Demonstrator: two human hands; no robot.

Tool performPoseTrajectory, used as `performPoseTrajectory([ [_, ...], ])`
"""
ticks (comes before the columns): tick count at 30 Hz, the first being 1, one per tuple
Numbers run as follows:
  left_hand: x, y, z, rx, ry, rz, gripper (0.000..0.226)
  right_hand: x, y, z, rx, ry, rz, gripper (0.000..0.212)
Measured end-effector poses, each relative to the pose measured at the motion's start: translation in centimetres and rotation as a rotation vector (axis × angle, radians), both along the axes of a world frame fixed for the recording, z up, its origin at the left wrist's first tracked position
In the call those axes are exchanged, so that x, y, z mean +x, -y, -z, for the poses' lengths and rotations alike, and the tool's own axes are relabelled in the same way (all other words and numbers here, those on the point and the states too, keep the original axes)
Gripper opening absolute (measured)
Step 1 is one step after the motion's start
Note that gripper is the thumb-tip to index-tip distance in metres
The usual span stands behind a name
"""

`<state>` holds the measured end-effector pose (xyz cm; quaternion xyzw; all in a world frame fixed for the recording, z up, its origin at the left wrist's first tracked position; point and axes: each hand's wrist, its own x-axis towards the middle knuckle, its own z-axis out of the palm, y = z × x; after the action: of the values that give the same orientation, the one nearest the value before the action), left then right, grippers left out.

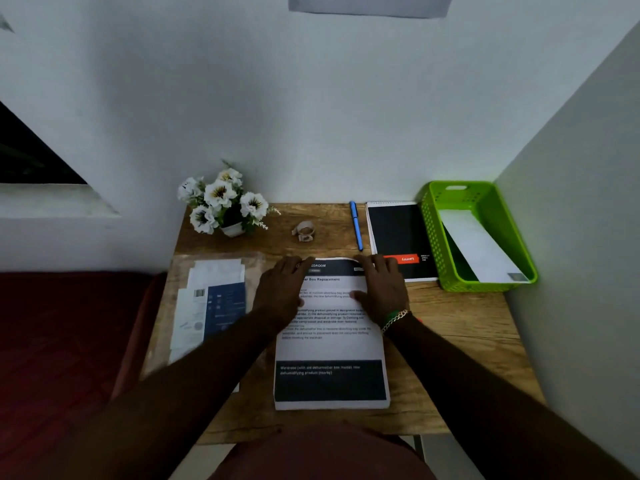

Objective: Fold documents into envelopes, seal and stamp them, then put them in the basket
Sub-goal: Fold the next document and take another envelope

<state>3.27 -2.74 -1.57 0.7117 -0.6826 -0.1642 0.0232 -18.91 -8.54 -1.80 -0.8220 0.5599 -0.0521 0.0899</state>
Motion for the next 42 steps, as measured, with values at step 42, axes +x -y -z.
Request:
performPoseTrajectory([
  [42,0.1,-4.9,-0.6,-0.142,-0.4,-0.057,0.036,0.3,-3.7,-0.6,0.282,0.194,-0.133,0.025],
])
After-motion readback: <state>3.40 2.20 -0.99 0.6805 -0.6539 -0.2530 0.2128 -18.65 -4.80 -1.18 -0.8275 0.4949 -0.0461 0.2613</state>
